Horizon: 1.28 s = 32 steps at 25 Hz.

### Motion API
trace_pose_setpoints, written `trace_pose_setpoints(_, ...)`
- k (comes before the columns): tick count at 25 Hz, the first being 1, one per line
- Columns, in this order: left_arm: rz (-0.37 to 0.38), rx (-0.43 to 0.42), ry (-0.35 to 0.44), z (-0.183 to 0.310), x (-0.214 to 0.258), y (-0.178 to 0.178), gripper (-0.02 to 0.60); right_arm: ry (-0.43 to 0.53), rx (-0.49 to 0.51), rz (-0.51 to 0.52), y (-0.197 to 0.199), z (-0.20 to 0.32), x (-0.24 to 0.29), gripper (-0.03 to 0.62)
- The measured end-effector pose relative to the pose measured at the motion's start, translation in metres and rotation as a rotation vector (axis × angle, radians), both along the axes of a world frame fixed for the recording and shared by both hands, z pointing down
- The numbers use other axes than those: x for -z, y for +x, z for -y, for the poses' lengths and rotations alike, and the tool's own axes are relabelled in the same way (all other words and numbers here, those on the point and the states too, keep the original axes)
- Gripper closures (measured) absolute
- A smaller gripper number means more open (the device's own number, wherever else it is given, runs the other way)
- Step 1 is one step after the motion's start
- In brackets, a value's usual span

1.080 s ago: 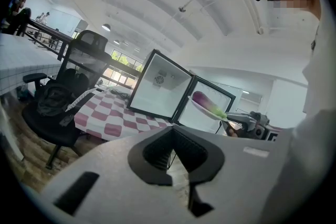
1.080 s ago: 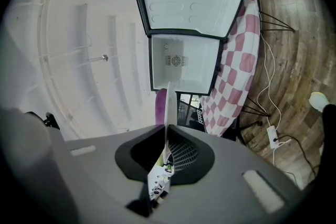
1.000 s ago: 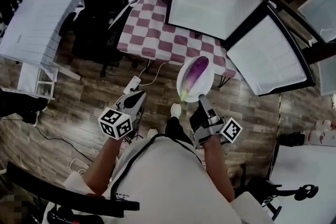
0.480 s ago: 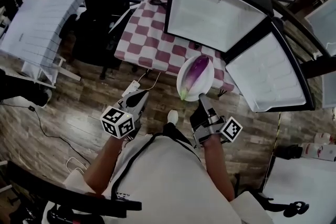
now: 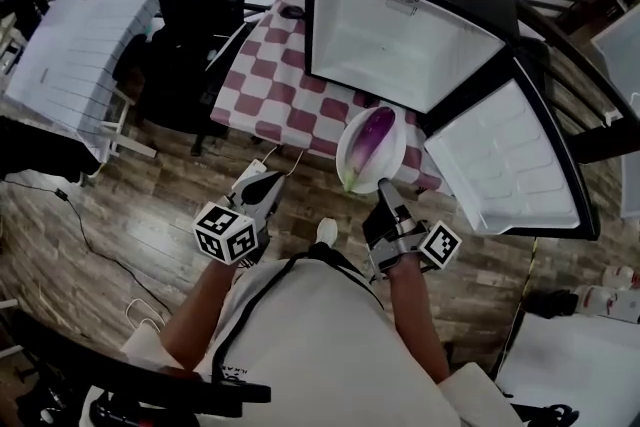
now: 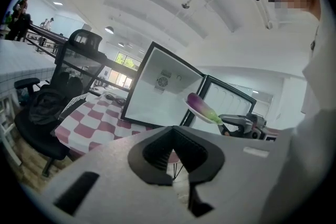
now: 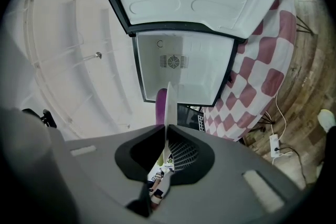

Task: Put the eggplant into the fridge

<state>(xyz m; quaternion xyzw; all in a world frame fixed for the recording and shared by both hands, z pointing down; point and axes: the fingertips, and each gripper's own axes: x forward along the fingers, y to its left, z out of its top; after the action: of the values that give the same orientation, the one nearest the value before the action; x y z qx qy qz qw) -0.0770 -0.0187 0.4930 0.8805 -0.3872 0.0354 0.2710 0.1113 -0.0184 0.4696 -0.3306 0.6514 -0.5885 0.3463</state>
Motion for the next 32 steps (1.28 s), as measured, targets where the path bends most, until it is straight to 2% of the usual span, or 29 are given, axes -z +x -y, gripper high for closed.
trace_pose_setpoints(16, 0.023, 0.06, 0.006, 0.05, -0.001, 0.051, 0.577, -0.024, 0.104, -0.009, 0.04, 0.05, -0.023, 0.565)
trace_pose_setpoints(32, 0.029, 0.097, 0.002, 0.088, -0.007, 0.059, 0.577, -0.038, 0.125, -0.004, 0.055, 0.086, -0.032, 0.566)
